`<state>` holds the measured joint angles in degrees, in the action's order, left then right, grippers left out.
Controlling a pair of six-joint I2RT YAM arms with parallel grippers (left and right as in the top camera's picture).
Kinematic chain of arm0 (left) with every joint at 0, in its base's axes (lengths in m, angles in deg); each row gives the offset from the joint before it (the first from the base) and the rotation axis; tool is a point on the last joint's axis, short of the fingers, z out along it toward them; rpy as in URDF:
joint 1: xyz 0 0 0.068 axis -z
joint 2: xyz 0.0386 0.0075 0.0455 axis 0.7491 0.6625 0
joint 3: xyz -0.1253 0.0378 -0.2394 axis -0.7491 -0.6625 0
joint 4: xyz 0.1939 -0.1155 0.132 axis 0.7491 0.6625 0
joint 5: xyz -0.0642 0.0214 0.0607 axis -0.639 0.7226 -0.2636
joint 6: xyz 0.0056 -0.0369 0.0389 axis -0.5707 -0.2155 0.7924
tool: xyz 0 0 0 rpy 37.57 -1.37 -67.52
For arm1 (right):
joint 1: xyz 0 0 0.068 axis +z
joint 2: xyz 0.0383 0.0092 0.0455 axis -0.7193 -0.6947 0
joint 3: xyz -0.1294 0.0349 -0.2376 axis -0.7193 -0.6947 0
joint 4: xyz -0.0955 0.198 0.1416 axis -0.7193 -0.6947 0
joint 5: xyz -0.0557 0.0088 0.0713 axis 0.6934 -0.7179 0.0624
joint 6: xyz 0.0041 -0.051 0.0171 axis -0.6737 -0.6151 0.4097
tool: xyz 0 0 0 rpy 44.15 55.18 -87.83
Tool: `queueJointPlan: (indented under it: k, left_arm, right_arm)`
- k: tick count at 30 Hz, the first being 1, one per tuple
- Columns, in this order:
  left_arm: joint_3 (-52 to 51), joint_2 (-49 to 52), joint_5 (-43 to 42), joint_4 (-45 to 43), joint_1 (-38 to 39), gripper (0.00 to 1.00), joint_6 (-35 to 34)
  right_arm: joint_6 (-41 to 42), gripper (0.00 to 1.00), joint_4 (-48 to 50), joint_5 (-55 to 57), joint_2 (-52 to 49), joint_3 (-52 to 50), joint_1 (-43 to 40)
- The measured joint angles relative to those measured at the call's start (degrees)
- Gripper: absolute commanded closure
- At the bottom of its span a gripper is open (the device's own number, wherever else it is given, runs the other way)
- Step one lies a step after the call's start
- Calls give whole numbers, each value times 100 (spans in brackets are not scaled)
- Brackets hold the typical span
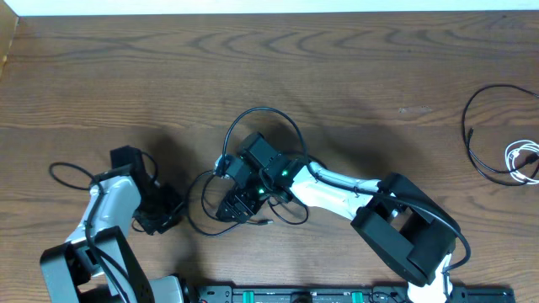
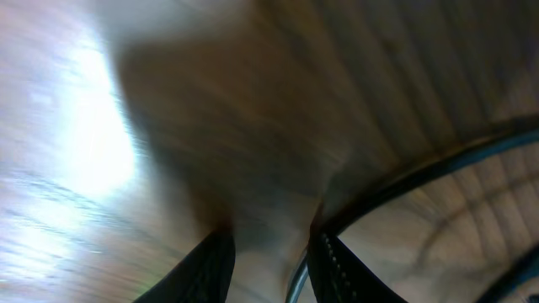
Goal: Untangle cables
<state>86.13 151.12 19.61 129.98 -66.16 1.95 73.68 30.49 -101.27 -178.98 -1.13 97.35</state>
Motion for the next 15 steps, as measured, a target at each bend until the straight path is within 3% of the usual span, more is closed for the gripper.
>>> queueJointPlan:
  k: [15]
  left_arm:
    - [0, 0, -107, -9, 898, 64, -24]
  right_arm:
    - [2, 14, 133, -640, 0, 0, 0]
